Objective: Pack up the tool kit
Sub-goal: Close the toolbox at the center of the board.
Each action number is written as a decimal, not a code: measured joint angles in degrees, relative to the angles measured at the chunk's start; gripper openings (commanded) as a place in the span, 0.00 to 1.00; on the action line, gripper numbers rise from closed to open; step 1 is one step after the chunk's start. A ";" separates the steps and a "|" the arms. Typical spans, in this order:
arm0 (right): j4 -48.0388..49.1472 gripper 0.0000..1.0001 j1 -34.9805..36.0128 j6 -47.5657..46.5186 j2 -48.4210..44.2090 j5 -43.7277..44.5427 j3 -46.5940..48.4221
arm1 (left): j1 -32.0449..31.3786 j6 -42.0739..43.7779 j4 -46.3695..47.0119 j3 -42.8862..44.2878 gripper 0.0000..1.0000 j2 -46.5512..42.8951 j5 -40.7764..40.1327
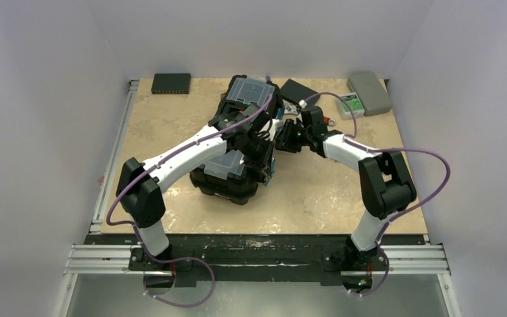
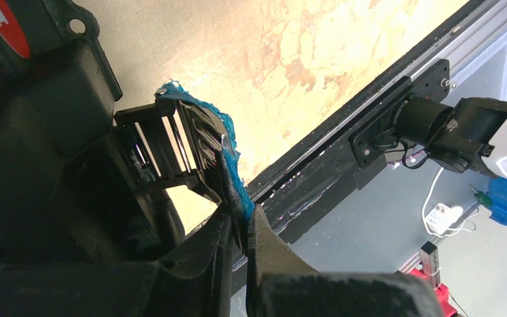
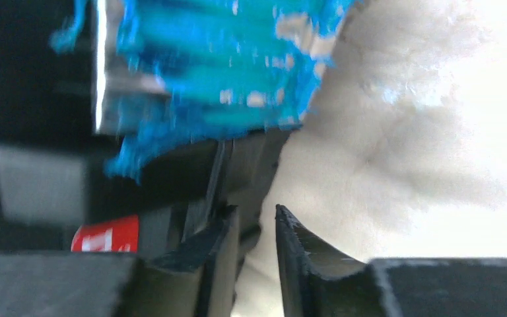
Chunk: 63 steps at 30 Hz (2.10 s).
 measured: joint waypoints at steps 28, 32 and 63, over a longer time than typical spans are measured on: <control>41.46 0.84 1.14 15.89 -29.29 -10.84 -44.19 | 0.39 -0.59 0.46 -0.57 0.00 -0.83 -0.92; 46.25 0.84 2.49 17.77 -26.08 -11.04 -44.19 | 1.05 -0.50 -0.98 -0.55 0.18 -1.88 -2.12; 33.07 0.34 9.42 17.79 -25.75 -4.26 -37.70 | 14.73 5.64 -8.83 -1.27 0.74 -27.89 -15.76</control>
